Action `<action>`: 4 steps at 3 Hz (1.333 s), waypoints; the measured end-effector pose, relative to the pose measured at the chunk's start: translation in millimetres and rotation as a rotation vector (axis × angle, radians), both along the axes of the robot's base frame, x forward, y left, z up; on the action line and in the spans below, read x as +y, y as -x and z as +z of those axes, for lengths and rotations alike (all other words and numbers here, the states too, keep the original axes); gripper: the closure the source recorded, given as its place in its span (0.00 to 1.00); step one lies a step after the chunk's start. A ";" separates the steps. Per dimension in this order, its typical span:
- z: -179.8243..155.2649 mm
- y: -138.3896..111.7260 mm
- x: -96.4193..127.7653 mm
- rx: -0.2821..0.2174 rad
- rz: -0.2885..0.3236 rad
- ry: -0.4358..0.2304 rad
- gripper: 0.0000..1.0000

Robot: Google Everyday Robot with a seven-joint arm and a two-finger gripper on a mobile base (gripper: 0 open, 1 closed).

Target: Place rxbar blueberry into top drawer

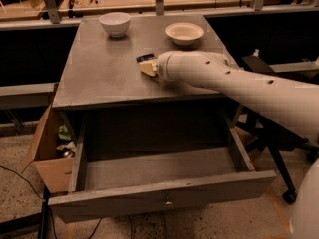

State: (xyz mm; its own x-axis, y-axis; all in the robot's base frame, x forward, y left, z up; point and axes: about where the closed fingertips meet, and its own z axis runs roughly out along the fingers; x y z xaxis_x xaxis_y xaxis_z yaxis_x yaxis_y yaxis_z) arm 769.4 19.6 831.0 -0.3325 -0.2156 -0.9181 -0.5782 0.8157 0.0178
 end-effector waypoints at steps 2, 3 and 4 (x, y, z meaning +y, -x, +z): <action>3.3 0.1 0.0 0.000 0.000 0.000 1.00; 18.1 29.1 -16.8 -0.008 0.013 0.008 1.00; 48.4 106.1 -24.6 -0.018 0.116 0.030 1.00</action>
Offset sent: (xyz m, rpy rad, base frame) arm -0.1239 -0.0894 0.1064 -0.0599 -0.1145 0.0200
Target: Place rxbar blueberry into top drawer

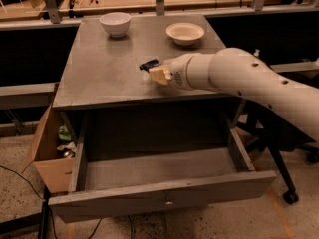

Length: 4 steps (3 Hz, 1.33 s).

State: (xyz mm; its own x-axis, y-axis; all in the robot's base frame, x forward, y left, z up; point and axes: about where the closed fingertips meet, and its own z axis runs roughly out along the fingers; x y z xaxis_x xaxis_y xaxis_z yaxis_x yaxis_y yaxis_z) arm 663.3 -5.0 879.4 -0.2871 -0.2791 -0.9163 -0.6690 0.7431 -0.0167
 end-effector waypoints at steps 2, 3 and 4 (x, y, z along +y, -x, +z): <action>6.5 2.8 -3.6 -0.036 0.005 0.012 1.00; 9.4 23.9 2.8 -0.014 -0.013 -0.010 1.00; 13.4 64.3 11.3 0.029 -0.040 -0.054 1.00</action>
Offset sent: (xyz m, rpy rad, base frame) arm -0.0051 -0.0039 0.0080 -0.0115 -0.0398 0.0084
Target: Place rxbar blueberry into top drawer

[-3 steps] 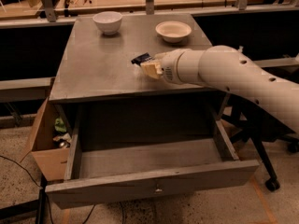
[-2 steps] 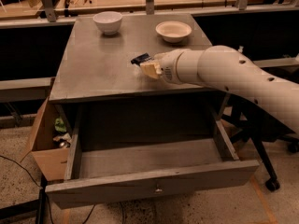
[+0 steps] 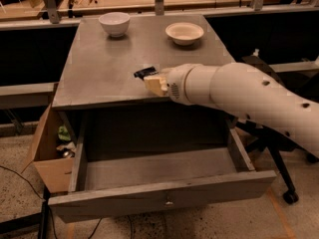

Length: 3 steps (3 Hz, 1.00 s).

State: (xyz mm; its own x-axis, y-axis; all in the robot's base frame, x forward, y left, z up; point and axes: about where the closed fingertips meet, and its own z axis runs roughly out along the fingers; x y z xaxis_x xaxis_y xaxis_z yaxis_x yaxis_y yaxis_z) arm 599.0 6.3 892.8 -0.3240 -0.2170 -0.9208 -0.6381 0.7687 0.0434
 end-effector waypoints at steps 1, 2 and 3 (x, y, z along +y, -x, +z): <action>-6.3 40.3 3.9 0.058 -0.039 -0.039 1.00; -18.6 79.3 0.9 0.133 -0.085 -0.053 1.00; -43.1 110.0 -2.6 0.205 -0.141 -0.067 1.00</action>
Offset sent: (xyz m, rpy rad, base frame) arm -0.1377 -0.0062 -0.0412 0.0772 0.2481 -0.1517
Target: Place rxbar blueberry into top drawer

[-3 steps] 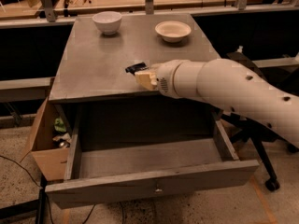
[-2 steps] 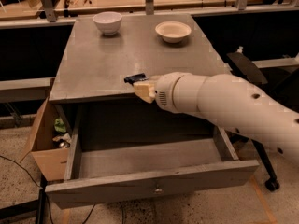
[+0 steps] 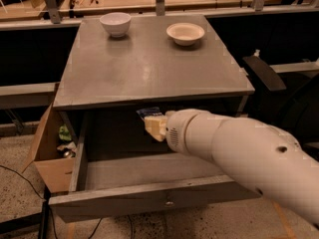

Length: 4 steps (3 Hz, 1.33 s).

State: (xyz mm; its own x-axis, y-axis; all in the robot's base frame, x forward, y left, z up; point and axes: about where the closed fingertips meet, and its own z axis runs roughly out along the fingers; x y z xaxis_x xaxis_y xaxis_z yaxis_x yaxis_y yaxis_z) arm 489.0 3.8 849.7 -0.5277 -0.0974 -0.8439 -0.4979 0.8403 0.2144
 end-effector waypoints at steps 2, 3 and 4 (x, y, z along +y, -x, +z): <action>-112.2 25.1 -12.4 0.214 -0.003 0.032 1.00; -147.4 11.6 -8.6 0.266 0.036 0.046 1.00; -175.1 -2.2 -0.7 0.309 0.082 0.065 0.81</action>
Offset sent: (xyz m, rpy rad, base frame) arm -0.0207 -0.0095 -0.1695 -0.0382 0.3251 -0.0026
